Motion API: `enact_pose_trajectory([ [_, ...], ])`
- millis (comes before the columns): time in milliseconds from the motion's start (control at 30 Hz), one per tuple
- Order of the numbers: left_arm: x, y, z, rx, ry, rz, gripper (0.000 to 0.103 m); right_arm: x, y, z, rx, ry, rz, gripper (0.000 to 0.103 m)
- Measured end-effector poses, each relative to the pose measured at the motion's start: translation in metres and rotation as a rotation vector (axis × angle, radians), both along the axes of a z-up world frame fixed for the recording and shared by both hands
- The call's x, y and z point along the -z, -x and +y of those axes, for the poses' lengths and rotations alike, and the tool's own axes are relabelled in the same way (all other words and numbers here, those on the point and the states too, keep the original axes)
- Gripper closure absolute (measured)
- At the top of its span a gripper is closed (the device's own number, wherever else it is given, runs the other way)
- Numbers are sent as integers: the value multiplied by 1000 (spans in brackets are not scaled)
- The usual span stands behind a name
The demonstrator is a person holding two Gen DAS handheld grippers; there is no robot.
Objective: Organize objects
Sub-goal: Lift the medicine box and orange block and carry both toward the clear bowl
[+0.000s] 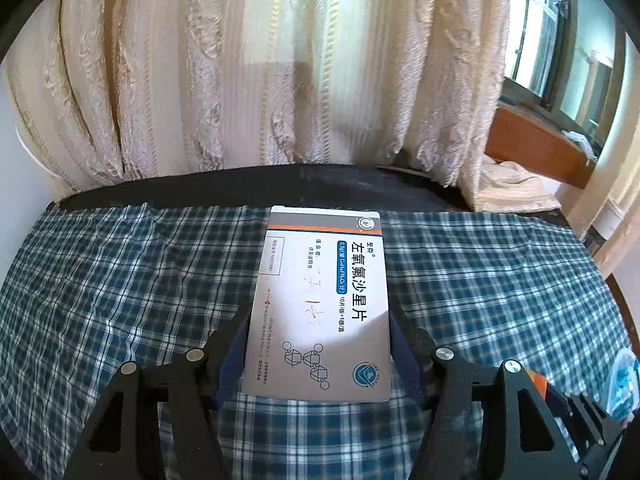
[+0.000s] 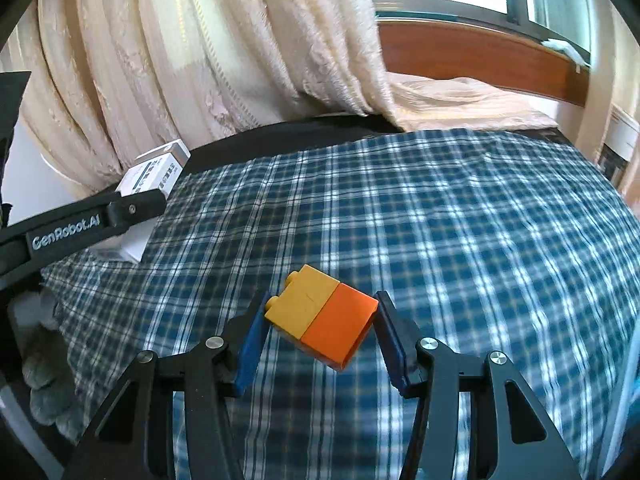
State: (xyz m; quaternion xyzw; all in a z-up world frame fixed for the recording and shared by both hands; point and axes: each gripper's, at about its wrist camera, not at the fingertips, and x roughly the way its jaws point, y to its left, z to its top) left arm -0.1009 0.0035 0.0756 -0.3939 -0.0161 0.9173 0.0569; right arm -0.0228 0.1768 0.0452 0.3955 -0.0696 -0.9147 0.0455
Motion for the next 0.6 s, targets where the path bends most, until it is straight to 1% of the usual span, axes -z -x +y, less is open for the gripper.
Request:
enact_pose_trajectory([
  [233, -17, -17, 9, 41, -18, 45, 36, -10, -34, 6, 38, 15, 22, 50],
  [400, -26, -30, 16, 71, -16, 81, 36, -20, -57, 12, 62, 23, 47, 50],
  [600, -32, -41, 25, 108, -17, 105, 36, -28, -74, 19, 84, 34, 70, 50],
])
